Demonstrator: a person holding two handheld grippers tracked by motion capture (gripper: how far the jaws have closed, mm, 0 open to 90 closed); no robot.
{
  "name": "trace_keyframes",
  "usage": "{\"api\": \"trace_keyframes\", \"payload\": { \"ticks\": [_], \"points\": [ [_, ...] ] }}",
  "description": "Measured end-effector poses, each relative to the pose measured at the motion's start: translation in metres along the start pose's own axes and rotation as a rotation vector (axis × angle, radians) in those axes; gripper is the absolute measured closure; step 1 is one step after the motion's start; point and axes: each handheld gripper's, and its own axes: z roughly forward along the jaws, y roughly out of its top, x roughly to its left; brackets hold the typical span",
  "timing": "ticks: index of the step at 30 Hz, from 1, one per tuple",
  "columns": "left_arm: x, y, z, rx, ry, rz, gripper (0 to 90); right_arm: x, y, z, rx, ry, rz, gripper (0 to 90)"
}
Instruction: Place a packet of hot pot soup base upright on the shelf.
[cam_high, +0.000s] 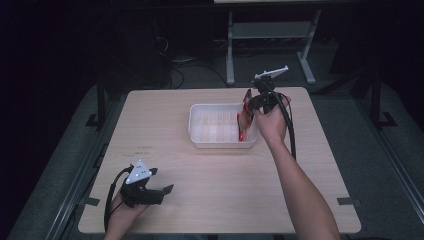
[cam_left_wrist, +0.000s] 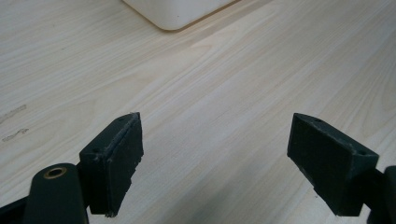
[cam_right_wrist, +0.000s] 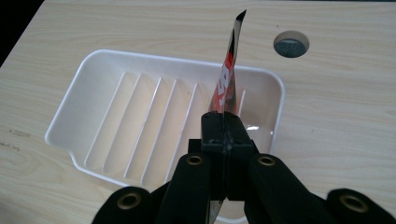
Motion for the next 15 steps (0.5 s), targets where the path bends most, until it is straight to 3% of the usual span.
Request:
{"api": "trace_keyframes", "payload": {
  "ticks": [15],
  "points": [
    [-0.0016, 0.0002, -0.0004, -0.008, -0.009, -0.009, 17.8, 0.0060, 0.0037, 0.0085, 0.007, 0.026, -0.026, 88.6]
  ]
}}
